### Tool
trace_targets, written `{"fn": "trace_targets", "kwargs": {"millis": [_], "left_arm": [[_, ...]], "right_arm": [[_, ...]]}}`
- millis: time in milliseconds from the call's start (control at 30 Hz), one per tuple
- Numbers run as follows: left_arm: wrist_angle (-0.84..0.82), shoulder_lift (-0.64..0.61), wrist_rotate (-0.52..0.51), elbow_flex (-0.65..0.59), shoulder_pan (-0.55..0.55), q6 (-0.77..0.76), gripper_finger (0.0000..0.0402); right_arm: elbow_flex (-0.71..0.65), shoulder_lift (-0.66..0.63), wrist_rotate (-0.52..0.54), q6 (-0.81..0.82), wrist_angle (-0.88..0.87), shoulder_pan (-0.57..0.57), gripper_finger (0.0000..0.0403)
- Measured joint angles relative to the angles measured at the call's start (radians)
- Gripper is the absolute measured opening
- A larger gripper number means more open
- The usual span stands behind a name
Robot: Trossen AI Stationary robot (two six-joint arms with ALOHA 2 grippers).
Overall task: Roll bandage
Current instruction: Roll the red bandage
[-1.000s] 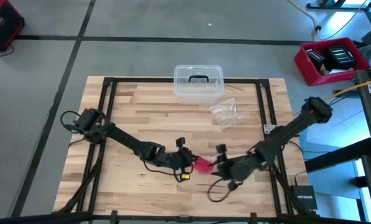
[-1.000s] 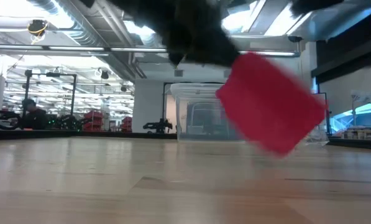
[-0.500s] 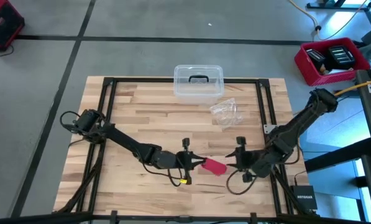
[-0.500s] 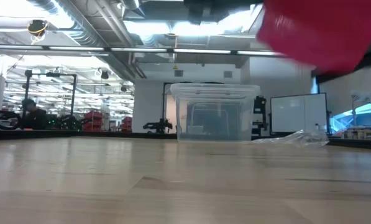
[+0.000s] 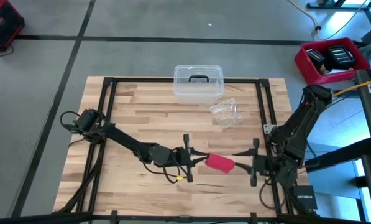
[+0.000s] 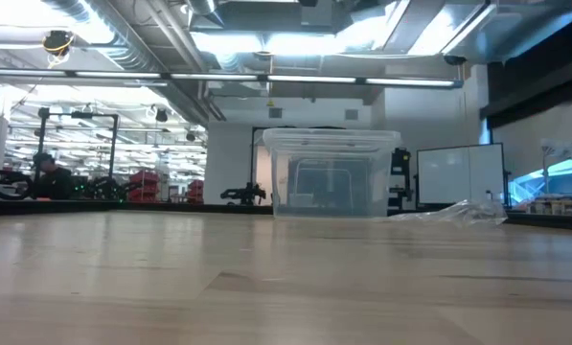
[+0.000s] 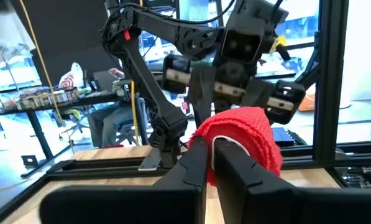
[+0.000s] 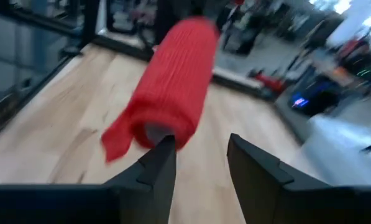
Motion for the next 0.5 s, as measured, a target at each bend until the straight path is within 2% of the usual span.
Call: {"fn": "trace_targets", "kwargs": {"millis": [500], "left_arm": [[0.025, 0.000, 0.007, 0.000, 0.006, -0.047, 0.0013]], "right_arm": [[0.000, 0.005, 0.017, -0.316, 0.176, 0.008, 0.0147]]}}
